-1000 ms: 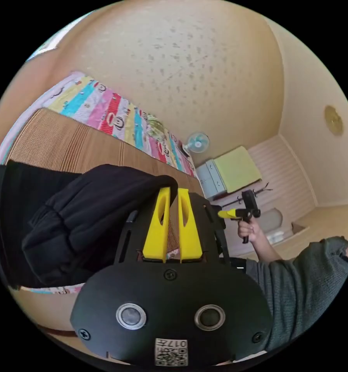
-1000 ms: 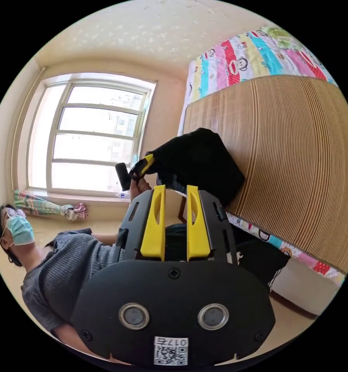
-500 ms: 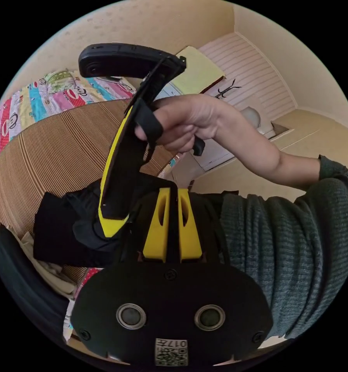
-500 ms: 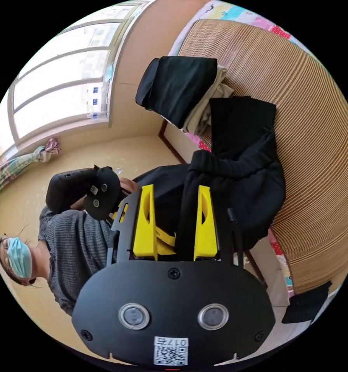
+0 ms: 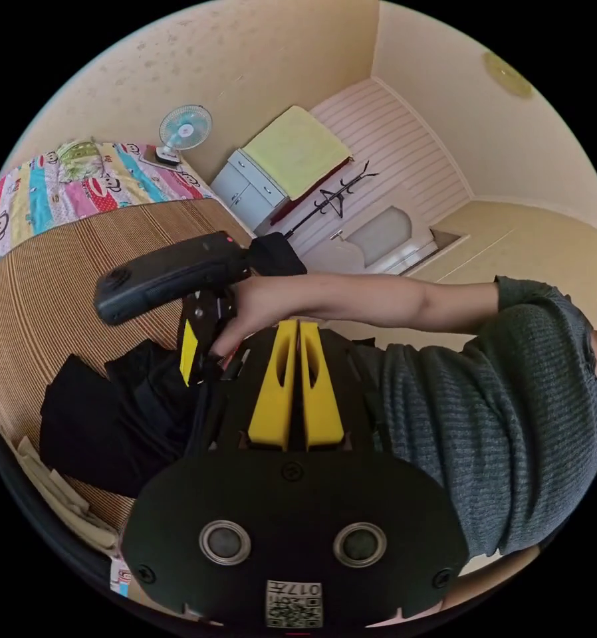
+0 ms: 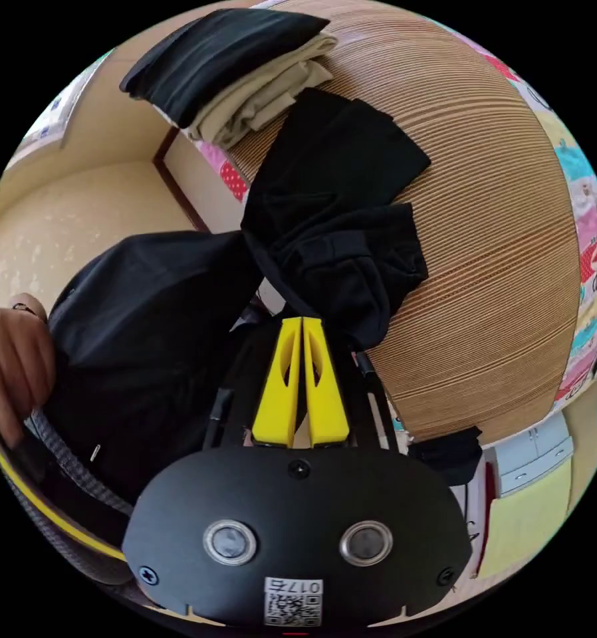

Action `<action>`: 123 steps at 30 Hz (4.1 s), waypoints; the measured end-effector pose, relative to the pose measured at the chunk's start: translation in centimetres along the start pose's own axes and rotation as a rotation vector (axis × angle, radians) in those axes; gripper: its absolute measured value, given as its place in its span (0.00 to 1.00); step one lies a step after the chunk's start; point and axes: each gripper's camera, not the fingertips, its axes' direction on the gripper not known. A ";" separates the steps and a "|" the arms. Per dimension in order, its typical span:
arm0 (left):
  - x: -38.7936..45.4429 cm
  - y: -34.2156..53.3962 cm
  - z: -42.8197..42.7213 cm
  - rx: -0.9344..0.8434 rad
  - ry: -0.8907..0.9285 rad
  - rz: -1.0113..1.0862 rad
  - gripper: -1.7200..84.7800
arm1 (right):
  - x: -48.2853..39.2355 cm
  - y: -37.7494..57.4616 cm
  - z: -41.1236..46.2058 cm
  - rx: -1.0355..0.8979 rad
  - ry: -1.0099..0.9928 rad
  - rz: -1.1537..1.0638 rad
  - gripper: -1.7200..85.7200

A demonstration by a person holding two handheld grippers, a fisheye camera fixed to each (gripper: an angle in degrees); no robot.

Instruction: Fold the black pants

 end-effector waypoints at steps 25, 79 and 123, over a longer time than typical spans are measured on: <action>-9.1 10.0 -3.2 0.037 -0.115 -0.526 0.01 | -3.1 -3.7 11.4 -0.112 0.063 0.157 0.10; 9.0 -20.6 -14.7 0.600 -0.409 0.085 0.07 | -4.7 67.8 -18.2 1.696 0.284 0.901 0.04; -35.7 31.0 10.9 -0.398 -0.016 -1.145 0.07 | 29.4 37.5 48.9 0.204 -0.612 0.693 0.12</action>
